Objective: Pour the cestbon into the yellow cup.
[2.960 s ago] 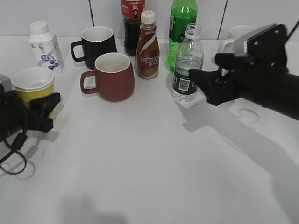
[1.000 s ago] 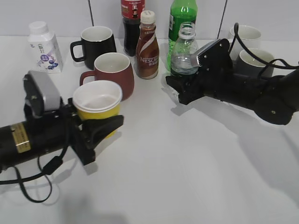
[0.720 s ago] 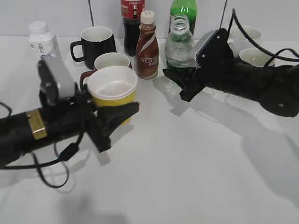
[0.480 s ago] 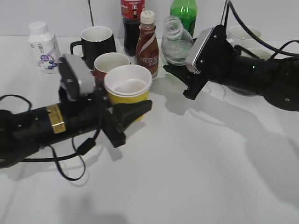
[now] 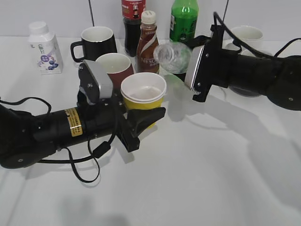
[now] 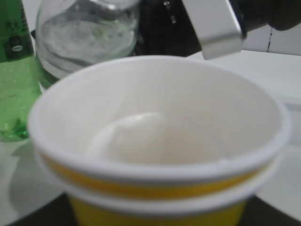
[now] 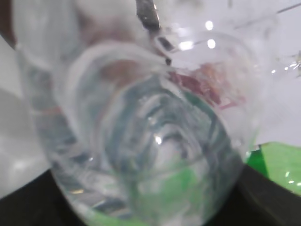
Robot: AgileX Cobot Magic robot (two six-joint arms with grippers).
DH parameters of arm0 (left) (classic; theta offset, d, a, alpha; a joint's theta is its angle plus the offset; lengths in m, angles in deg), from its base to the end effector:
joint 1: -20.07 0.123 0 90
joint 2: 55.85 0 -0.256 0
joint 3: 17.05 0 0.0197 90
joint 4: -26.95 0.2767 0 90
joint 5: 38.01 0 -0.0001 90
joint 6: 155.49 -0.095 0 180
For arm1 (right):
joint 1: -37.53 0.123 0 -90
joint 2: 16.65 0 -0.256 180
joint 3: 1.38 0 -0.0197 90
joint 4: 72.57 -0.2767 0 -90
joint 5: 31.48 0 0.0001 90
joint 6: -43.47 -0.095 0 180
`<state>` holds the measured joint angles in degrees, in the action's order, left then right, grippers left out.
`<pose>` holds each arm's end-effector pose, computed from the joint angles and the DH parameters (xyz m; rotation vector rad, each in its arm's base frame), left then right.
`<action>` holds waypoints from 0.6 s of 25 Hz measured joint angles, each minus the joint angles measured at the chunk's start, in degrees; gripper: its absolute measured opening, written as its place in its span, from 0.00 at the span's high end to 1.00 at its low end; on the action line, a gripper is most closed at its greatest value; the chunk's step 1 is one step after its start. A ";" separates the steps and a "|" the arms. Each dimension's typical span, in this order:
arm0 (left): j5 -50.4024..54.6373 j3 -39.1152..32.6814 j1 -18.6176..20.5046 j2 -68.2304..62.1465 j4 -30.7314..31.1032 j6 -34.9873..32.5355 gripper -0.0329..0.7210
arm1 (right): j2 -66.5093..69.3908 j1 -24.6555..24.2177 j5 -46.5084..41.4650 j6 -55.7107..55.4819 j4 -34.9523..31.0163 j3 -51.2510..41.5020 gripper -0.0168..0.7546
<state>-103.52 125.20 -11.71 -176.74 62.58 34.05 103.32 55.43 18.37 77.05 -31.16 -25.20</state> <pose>0.2543 -0.2168 0.0810 0.9652 1.4627 -0.7940 0.3539 0.1647 0.1158 -1.3997 1.0580 -0.1038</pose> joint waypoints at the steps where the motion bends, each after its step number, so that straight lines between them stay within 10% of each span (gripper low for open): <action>1: 0.04 0.01 0.00 0.00 0.00 0.00 0.47 | 0.00 0.00 0.00 1.51 0.00 0.00 0.37; 15: 1.48 0.11 -0.17 0.00 1.06 0.00 0.47 | 0.00 0.00 2.01 16.27 -2.28 0.00 0.37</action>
<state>-102.04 125.31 -11.88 -176.74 63.65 34.05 103.32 55.43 20.38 93.31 -33.44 -25.20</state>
